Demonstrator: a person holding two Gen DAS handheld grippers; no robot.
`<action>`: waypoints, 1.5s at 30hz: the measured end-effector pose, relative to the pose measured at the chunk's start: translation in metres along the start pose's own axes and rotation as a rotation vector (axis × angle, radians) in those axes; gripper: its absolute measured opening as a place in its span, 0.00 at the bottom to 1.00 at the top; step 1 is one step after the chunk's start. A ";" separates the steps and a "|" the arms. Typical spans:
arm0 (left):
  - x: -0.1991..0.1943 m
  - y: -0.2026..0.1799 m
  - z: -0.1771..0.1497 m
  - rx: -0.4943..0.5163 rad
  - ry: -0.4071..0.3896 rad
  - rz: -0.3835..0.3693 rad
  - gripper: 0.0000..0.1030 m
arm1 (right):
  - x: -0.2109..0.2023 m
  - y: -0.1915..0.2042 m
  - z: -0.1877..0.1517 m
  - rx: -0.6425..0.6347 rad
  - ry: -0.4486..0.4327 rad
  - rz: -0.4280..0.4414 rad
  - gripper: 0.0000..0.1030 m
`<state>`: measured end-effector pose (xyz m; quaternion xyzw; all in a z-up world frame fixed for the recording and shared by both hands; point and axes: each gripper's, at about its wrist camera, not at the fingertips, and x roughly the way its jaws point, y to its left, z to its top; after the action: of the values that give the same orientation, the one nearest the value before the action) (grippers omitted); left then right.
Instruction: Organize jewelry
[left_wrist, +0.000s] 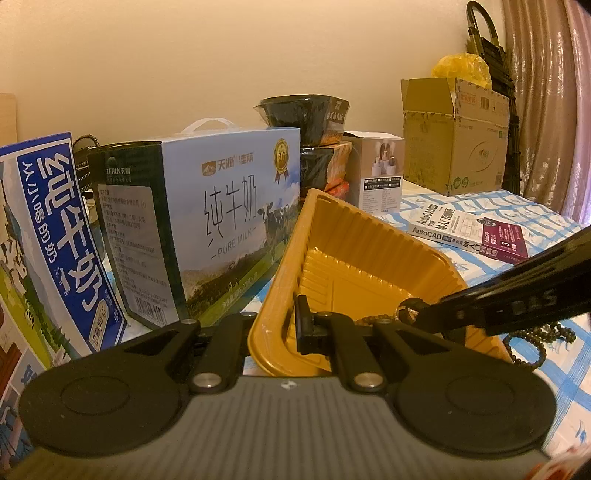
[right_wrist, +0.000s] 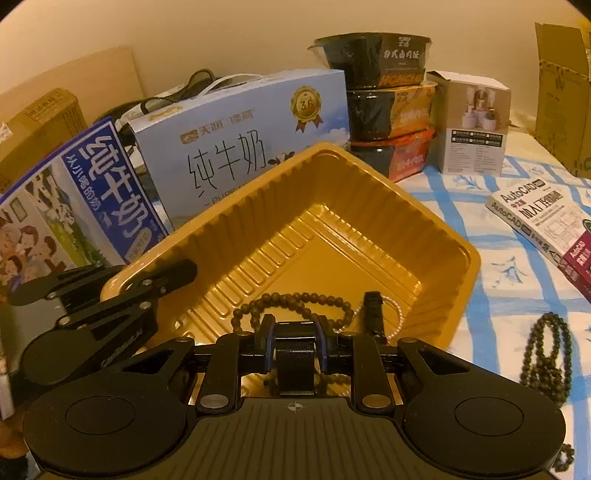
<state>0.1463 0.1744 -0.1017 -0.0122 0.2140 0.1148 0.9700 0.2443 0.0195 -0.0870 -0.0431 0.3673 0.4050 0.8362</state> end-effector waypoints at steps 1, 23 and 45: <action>0.000 0.000 0.000 -0.002 0.000 0.001 0.08 | 0.003 0.000 0.001 0.009 -0.006 0.008 0.22; 0.002 0.002 -0.003 -0.028 0.008 0.018 0.09 | -0.084 -0.071 -0.052 0.199 -0.082 -0.133 0.60; 0.002 -0.001 -0.002 -0.025 0.011 0.029 0.09 | -0.096 -0.088 -0.103 0.175 0.022 -0.214 0.60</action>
<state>0.1471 0.1732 -0.1045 -0.0218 0.2180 0.1315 0.9668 0.2083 -0.1396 -0.1194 -0.0134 0.4037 0.2793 0.8711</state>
